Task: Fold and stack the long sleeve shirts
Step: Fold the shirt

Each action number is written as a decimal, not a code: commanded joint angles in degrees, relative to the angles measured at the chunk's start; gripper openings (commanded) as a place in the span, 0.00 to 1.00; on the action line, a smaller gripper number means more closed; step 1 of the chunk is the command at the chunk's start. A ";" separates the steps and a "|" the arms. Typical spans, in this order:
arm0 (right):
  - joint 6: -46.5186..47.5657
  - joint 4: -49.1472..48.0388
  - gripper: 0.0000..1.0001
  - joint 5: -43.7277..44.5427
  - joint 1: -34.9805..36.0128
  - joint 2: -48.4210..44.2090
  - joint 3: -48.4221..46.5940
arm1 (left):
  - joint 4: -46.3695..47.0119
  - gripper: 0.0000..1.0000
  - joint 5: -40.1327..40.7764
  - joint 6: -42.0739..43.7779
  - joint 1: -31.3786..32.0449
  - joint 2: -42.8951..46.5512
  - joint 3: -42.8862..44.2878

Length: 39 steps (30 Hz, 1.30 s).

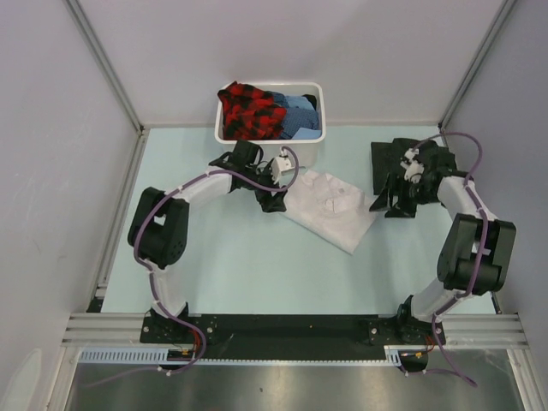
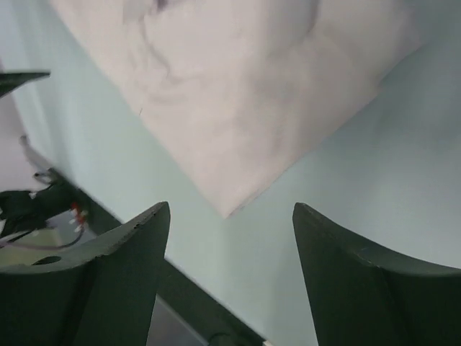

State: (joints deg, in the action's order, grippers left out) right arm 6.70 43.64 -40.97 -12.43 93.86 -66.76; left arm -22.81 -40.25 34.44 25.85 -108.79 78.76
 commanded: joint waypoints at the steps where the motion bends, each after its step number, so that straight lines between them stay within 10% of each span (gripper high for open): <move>1: -8.97 -0.21 0.75 -8.68 3.89 -3.77 11.53 | -3.28 0.83 2.54 1.15 0.52 -4.04 3.93; 11: -18.48 -18.40 0.66 -4.92 12.15 -2.20 21.24 | -12.60 0.74 2.73 4.41 2.37 -9.86 12.64; 24: -7.50 -6.67 0.00 0.98 12.87 1.32 13.08 | -15.95 0.00 0.53 0.82 2.98 -7.24 9.15; 38: 16.76 23.77 0.00 7.75 8.29 14.58 -3.37 | -10.87 0.00 -4.68 -20.45 8.43 12.72 -16.44; 39: 17.38 24.21 0.00 8.27 8.29 15.11 -3.29 | -9.81 0.11 -3.62 -22.72 7.91 13.51 -16.80</move>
State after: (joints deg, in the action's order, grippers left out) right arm 15.05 58.52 -37.69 -3.25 105.67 -67.46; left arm -35.73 -44.21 20.99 34.61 -99.77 64.93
